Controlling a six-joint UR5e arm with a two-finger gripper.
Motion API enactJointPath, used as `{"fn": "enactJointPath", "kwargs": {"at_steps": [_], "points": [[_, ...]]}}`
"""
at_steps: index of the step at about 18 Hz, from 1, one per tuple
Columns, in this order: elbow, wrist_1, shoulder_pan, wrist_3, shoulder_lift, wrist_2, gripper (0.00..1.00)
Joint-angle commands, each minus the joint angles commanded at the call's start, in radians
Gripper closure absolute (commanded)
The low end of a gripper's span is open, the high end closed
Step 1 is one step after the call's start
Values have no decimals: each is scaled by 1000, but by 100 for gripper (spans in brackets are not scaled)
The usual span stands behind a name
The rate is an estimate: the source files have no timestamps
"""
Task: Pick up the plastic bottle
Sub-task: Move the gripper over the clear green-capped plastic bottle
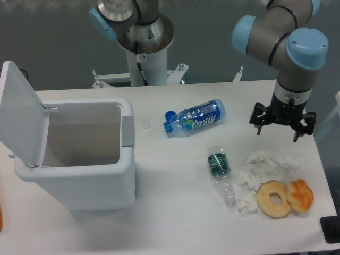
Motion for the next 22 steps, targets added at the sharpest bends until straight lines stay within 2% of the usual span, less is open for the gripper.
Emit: {"fn": "enactJointPath", "kwargs": {"at_steps": [6,9,10,12,14,17,19,22], "points": [[-17,-5,-12,-2,-6,32,0],[-80,-2,-35,-20,1,29,0],[-93,3,-41,-62,8,29,0],[-86,11,-73,-216,8,28,0],[-66,26,-95,-299,-21,29,0],[-61,26,-104,-342,-38,14,0],[-58,28,-107,-380,-58,-49,0],[-20,80,-136,-451,-124,-51,0]]}}
